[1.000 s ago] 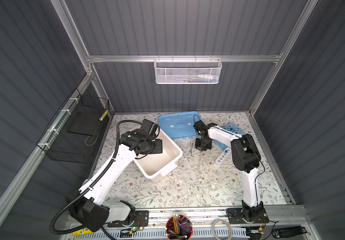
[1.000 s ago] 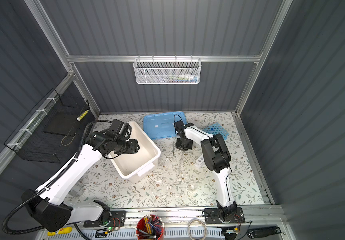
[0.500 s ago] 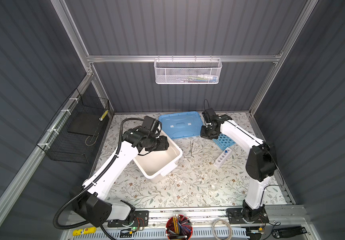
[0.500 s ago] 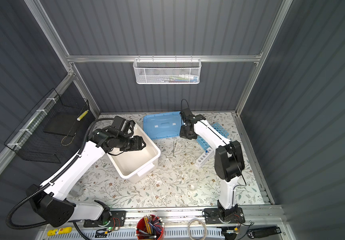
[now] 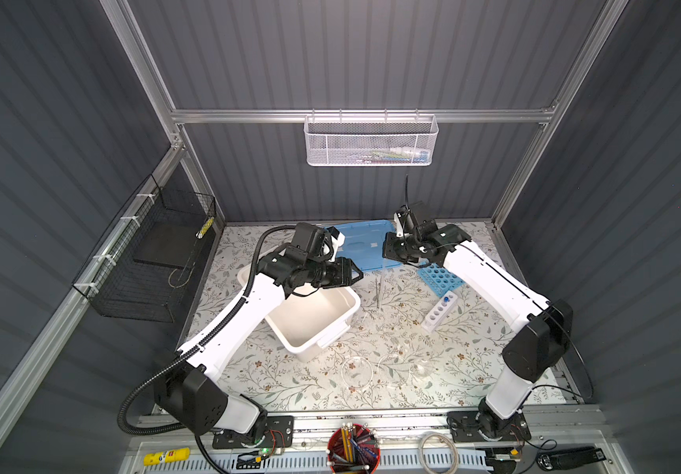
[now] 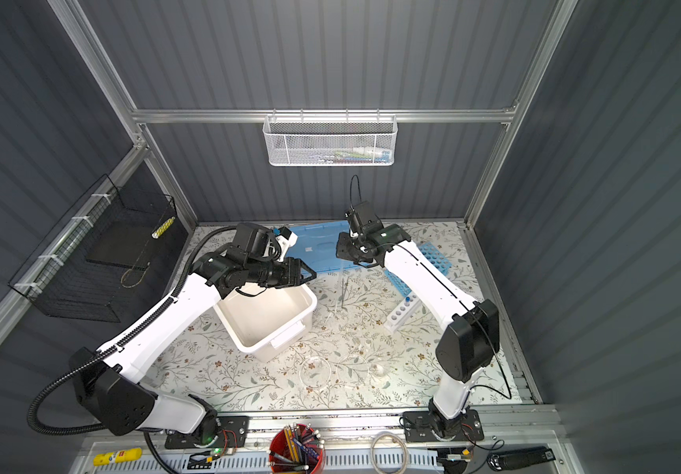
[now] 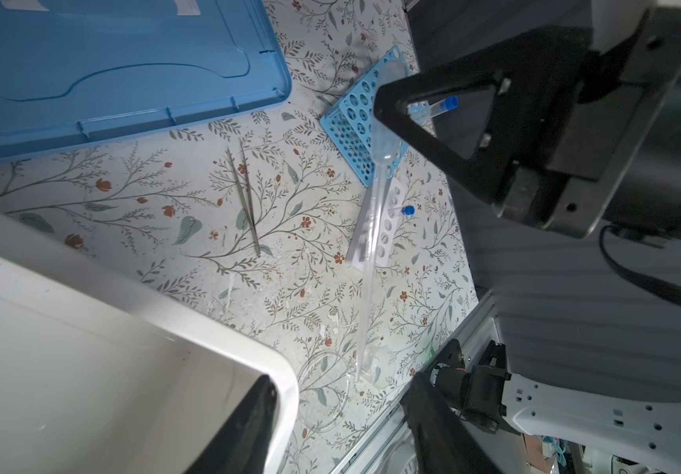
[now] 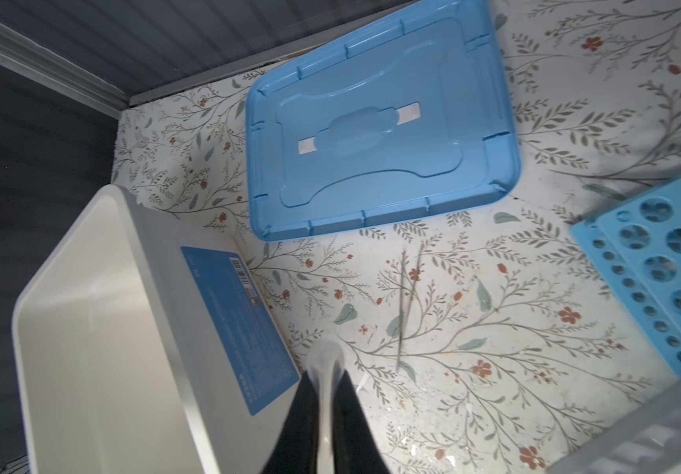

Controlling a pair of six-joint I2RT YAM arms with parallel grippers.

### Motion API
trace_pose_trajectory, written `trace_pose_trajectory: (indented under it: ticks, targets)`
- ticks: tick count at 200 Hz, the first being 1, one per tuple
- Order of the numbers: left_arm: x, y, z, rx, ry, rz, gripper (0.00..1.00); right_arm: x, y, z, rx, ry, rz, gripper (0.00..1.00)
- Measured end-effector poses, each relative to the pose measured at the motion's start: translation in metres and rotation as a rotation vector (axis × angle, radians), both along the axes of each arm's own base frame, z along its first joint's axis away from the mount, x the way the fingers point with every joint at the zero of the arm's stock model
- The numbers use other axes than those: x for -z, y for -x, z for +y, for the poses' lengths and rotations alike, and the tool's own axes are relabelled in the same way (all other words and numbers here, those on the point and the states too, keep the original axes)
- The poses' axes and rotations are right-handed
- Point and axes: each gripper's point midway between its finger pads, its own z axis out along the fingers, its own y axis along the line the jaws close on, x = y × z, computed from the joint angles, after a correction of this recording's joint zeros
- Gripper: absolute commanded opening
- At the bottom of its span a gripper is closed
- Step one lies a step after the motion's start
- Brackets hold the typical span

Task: Organize the chemistry lab equipment
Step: 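Lift the dropper toward the left gripper while the left gripper moves to meet it, then close the left gripper on the dropper bulb while the right gripper opens and withdraws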

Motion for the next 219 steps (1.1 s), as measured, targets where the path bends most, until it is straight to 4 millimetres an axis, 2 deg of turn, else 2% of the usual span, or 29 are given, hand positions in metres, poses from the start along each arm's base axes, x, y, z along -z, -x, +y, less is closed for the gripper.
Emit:
trace_pose_trajectory:
  ticks: [33, 76, 93, 133, 192, 219]
  targets:
    - [-0.008, -0.002, -0.006, 0.010, 0.039, -0.017, 0.51, -0.024, 0.003, 0.025, -0.042, -0.107, -0.030, 0.11]
    - [-0.013, -0.005, -0.008, 0.008, 0.058, -0.031, 0.47, -0.034, 0.015, 0.051, -0.096, -0.180, -0.021, 0.10]
    - [-0.009, -0.005, -0.009, 0.004, 0.060, -0.026, 0.44, -0.038, 0.019, 0.058, -0.113, -0.206, -0.020, 0.10]
    - [0.003, -0.003, -0.007, -0.004, 0.047, 0.002, 0.36, -0.044, 0.022, 0.063, -0.127, -0.233, -0.022, 0.11]
    - [0.004, -0.007, -0.008, -0.024, 0.058, -0.001, 0.29, -0.055, 0.032, 0.068, -0.156, -0.254, -0.032, 0.11]
    - [0.005, -0.008, -0.008, -0.031, 0.063, 0.005, 0.22, -0.055, 0.037, 0.073, -0.171, -0.256, -0.030, 0.12]
